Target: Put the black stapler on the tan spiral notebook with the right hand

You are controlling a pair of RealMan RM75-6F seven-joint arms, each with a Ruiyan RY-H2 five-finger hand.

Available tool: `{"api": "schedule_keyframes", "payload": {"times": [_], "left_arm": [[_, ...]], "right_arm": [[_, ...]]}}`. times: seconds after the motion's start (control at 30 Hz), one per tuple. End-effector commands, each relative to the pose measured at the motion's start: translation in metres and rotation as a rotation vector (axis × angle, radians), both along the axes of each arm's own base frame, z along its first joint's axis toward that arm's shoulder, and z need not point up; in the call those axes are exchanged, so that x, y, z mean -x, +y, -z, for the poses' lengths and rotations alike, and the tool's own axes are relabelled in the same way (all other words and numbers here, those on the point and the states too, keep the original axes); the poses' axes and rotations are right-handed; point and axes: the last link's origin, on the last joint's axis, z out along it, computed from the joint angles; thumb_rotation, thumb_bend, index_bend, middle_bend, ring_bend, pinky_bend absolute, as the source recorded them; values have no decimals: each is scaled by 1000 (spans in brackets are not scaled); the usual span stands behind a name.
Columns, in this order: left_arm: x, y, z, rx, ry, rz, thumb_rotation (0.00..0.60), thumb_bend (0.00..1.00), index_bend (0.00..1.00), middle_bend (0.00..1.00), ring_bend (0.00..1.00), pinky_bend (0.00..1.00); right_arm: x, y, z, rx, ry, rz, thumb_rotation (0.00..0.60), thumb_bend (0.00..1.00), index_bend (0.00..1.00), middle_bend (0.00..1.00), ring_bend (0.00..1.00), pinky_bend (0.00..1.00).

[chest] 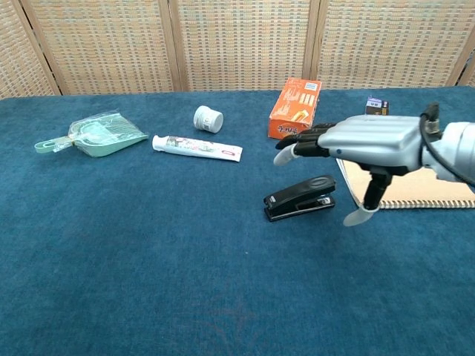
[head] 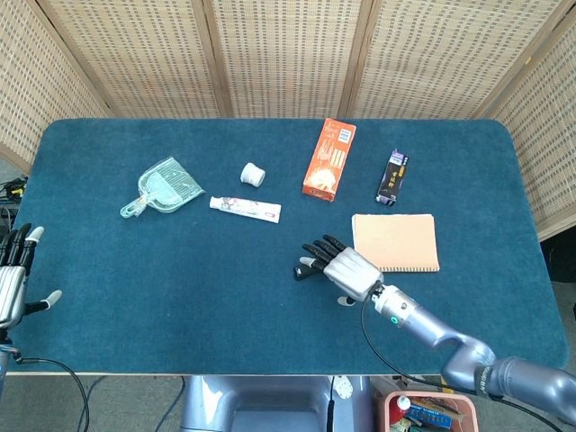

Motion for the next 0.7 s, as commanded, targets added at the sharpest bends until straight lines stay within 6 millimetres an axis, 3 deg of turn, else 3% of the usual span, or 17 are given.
{"api": "schedule_keyframes", "payload": {"times": [0.03, 0.27, 0.4, 0.7], "left_arm": [[1, 1, 1, 4, -3, -7, 600, 0, 0, 0, 0, 0], [1, 1, 0, 1, -7, -10, 600, 0, 0, 0, 0, 0], [1, 1, -2, -1, -10, -11, 600, 0, 0, 0, 0, 0], [1, 1, -4, -8, -18, -8, 600, 0, 0, 0, 0, 0]], "right_arm": [[-5, -9, 18, -11, 39, -3, 600, 0, 40, 8, 0, 0], [-7, -25, 37, 1, 88, 9, 600, 57, 113, 114, 8, 117], [-6, -27, 43, -2, 100, 22, 600, 108, 157, 174, 61, 171], [-7, -38, 60, 15, 95, 53, 600, 314, 431, 460, 354, 400]]}}
